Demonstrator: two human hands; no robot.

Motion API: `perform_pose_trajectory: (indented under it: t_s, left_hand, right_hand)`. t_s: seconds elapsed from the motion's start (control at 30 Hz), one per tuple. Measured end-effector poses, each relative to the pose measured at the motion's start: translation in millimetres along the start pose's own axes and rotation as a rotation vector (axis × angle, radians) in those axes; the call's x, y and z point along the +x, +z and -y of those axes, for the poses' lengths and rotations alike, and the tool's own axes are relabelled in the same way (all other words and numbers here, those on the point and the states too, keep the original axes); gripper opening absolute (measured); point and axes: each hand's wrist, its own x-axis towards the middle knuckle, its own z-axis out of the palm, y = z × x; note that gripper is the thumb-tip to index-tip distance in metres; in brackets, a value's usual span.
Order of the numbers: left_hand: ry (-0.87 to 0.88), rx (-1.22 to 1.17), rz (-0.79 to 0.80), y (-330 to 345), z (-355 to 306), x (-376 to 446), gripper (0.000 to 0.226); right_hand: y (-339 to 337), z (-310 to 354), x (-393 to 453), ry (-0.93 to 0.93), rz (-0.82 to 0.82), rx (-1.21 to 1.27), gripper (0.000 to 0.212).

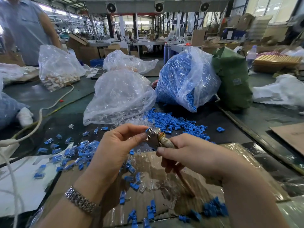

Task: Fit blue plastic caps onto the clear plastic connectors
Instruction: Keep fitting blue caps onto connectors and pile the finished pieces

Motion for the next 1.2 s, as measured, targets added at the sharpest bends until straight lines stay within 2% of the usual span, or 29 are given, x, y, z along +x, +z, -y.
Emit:
perform_pose_trajectory:
  t_s: [0.3, 0.5, 0.57, 0.67, 0.73, 0.8, 0.87, 0.93, 1.0, 1.1, 1.2]
  left_hand:
    - [0.022, 0.042, -0.075, 3, 3, -1, 0.021]
    - [0.044, 0.075, -0.067, 1, 2, 1, 0.02]
    - [0.054, 0.129, -0.1, -7, 1, 3, 0.019]
    - [0.064, 0.45, -0.251, -27, 3, 5, 0.017]
    - [0.032, 0.795, -0.379, -34, 4, 5, 0.016]
    - [-0.017, 1.169, -0.436, -39, 3, 6, 0.018]
    - [-0.035, 1.348, -0.401, -41, 3, 6, 0.02]
    - [0.041, 1.281, -0.287, -35, 4, 5, 0.018]
    - [0.083, 1.245, -0.162, -21, 9, 3, 0.006]
    - [0.025, 1.41, -0.051, -6, 22, 8, 0.041]
    - [0.008, 1.466, 0.01, -2, 30, 13, 0.046]
  right_hand:
    - [11, -6, 10, -0.012, -0.028, -0.006, 0.047]
    - [7, -4, 9, 0.001, -0.038, -0.023, 0.059]
    - [2, -5, 5, 0.002, -0.073, -0.016, 0.058]
    - [-7, -9, 4, 0.044, -0.258, -0.105, 0.049]
    - [-9, -12, 7, 0.128, -0.344, -0.298, 0.043]
    - [-6, -15, 11, 0.219, -0.36, -0.497, 0.04]
    - [-1, -21, 16, 0.295, -0.347, -0.624, 0.042]
    - [3, -24, 19, 0.356, -0.333, -0.686, 0.039]
    - [5, -25, 22, 0.388, -0.311, -0.709, 0.037]
    - [9, -25, 24, 0.408, -0.278, -0.723, 0.045]
    - [10, -24, 25, 0.412, -0.27, -0.743, 0.053]
